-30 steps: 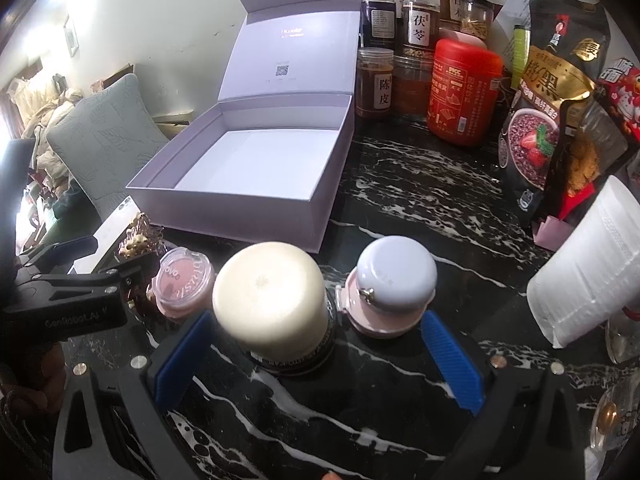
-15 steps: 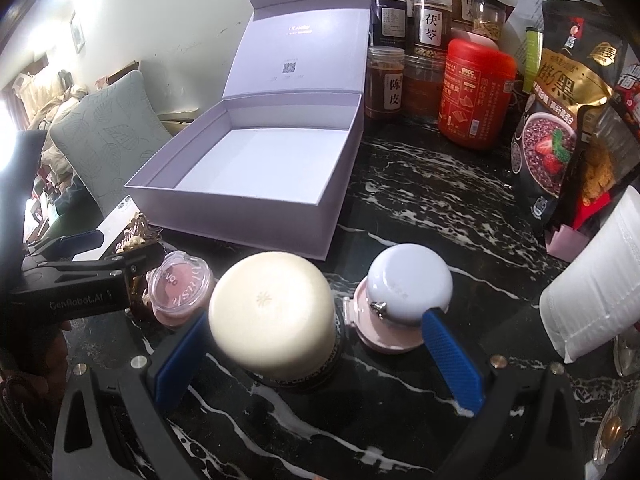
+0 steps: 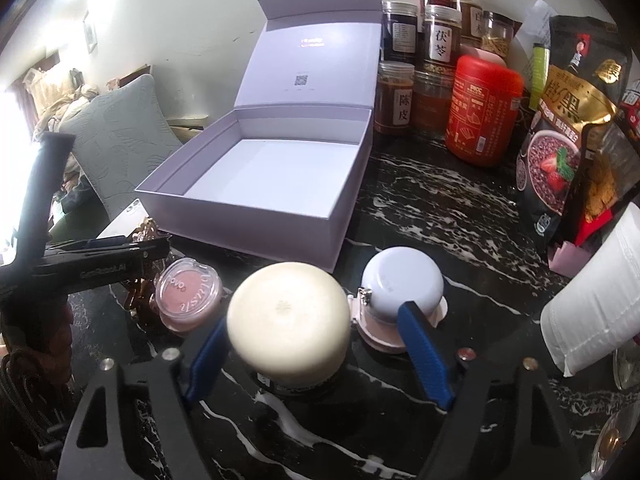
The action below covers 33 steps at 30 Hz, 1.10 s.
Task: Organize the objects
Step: 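Grasp the hair claw clip with the left tool while the right tool grasps the cream jar, then lift the clip with the left tool while the right tool carries the cream jar toward the box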
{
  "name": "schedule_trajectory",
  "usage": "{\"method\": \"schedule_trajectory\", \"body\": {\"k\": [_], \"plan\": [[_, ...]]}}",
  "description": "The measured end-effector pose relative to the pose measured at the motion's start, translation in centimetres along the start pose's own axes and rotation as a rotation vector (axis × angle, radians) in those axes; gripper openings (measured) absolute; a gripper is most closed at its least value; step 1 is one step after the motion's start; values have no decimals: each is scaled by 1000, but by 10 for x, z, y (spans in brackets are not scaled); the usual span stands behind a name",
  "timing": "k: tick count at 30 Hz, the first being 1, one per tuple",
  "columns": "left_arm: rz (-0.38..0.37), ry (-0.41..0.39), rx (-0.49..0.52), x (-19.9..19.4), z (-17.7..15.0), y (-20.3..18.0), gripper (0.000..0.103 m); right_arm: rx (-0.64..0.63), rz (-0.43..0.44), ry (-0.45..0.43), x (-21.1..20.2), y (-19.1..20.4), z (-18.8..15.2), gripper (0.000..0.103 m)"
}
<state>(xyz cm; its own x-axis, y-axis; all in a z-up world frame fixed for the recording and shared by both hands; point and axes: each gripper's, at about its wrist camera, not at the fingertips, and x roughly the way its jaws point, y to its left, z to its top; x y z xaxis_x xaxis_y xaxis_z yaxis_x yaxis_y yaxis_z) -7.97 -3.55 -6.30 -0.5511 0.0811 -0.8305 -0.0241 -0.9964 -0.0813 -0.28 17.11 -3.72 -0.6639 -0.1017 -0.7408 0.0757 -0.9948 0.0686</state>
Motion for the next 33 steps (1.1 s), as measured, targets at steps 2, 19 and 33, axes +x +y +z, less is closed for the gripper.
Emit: {"method": "schedule_trajectory", "body": {"k": [2,19,33], "plan": [[-14,-8,2,-2,0,-1,54,-6,12,-3,-1,1,0,75],[-22,-60,19,-19,-2,-1,54,-37,43,-7,-8,7,-3,56],[-25,-126,38,-58,-10,-4,54,-57,40,-67,-42,16,-9,56]]}}
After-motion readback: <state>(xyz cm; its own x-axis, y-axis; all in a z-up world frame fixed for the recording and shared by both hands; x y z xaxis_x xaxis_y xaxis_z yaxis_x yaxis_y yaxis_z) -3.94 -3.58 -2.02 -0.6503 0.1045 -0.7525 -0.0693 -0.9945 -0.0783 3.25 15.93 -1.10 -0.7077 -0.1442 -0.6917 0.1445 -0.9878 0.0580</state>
